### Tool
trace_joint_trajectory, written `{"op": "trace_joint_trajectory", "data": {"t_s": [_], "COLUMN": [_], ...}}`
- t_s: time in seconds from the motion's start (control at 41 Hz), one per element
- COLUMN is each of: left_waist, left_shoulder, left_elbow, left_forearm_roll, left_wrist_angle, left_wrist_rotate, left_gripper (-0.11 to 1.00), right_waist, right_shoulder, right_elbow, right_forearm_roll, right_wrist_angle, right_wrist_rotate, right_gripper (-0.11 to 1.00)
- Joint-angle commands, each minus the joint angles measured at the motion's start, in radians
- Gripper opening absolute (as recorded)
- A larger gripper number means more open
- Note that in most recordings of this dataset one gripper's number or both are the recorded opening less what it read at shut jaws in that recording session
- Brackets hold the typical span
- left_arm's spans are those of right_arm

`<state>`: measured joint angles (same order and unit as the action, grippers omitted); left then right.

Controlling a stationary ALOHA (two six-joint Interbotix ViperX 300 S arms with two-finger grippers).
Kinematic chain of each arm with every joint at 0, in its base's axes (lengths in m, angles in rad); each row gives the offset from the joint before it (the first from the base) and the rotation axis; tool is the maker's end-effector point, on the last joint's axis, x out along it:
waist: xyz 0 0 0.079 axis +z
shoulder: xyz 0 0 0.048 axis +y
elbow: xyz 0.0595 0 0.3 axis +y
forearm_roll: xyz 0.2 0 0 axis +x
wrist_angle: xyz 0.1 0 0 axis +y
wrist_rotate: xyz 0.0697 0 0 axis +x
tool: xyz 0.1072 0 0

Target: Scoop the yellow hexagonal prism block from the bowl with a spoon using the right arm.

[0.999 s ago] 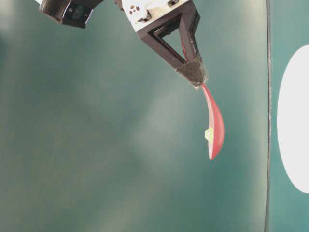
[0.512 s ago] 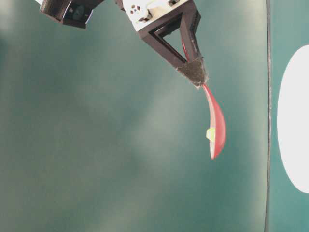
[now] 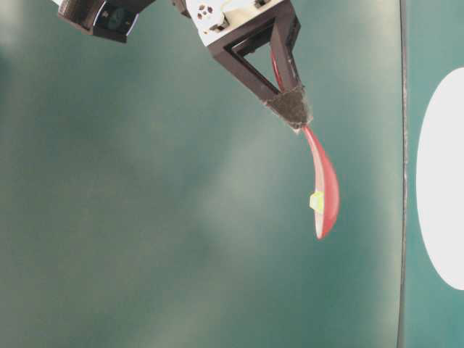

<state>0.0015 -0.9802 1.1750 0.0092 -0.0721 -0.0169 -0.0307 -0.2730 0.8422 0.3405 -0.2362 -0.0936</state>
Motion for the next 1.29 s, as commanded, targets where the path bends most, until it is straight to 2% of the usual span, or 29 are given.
{"op": "trace_joint_trajectory", "data": {"t_s": [0.0,0.463,1.267], "left_waist": [0.002,0.002,0.002], "left_shoulder": [0.005,0.005,0.006], "left_elbow": [-0.028,-0.029,-0.026], "left_forearm_roll": [0.002,0.002,0.002], "left_wrist_angle": [-0.012,-0.012,-0.005], "left_wrist_rotate": [-0.002,0.0,0.018], "left_gripper": [0.05,0.05,0.05], "right_waist": [0.003,0.002,0.003], "right_shoulder": [-0.021,-0.021,-0.021], "right_elbow": [-0.014,-0.011,-0.002], "right_forearm_roll": [-0.005,-0.005,-0.034], "right_wrist_angle": [-0.006,-0.006,-0.012], "right_wrist_rotate": [-0.002,-0.002,-0.003], "right_gripper": [0.25,0.25,0.25]}}
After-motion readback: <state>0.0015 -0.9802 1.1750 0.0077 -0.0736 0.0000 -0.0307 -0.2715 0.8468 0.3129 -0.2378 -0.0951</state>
